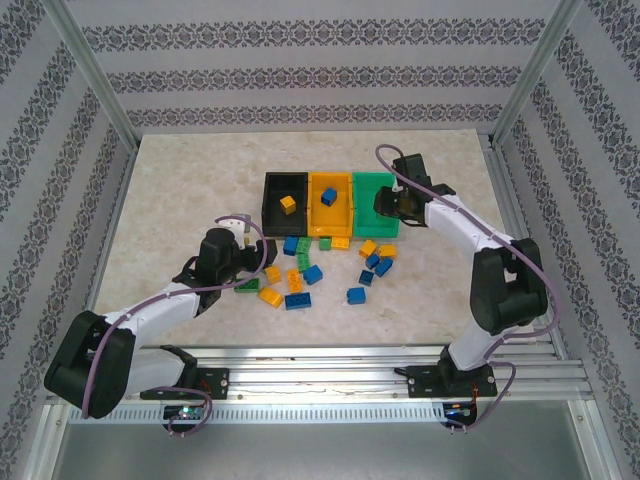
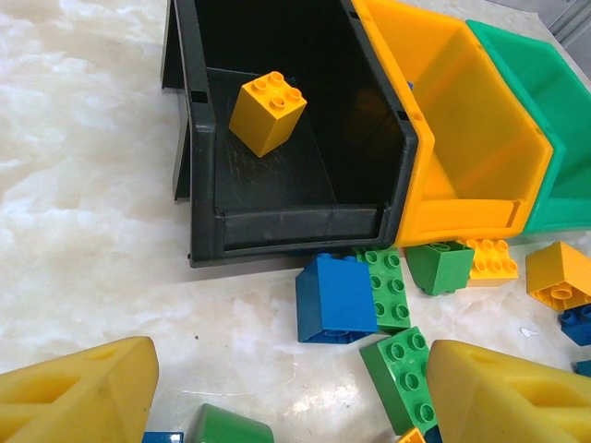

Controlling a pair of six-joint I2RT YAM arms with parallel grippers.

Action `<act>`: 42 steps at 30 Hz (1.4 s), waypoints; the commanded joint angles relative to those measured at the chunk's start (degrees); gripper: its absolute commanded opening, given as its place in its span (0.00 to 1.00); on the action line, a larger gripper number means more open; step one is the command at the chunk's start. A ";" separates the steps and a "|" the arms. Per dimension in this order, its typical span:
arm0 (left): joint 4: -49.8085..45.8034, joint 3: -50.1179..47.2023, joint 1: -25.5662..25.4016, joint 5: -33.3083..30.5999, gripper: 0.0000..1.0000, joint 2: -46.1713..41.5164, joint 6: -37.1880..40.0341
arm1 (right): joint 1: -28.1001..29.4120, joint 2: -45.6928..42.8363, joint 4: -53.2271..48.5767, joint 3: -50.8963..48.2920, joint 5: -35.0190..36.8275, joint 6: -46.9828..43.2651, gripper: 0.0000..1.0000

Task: Sort the legos into containers by color
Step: Place the lego in the container, then pick up the lego from the center of the table.

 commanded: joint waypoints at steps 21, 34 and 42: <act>2.12 1.45 0.89 2.52 0.78 2.95 -0.06 | 2.93 -5.24 2.73 -5.38 -1.48 -6.68 0.54; -10.11 8.94 0.85 9.17 0.77 8.34 3.11 | 5.14 -12.73 14.09 -17.84 1.21 -9.40 0.56; -20.43 13.39 0.18 16.54 0.70 14.69 1.21 | 8.53 -18.28 21.66 -25.34 5.70 -11.72 0.54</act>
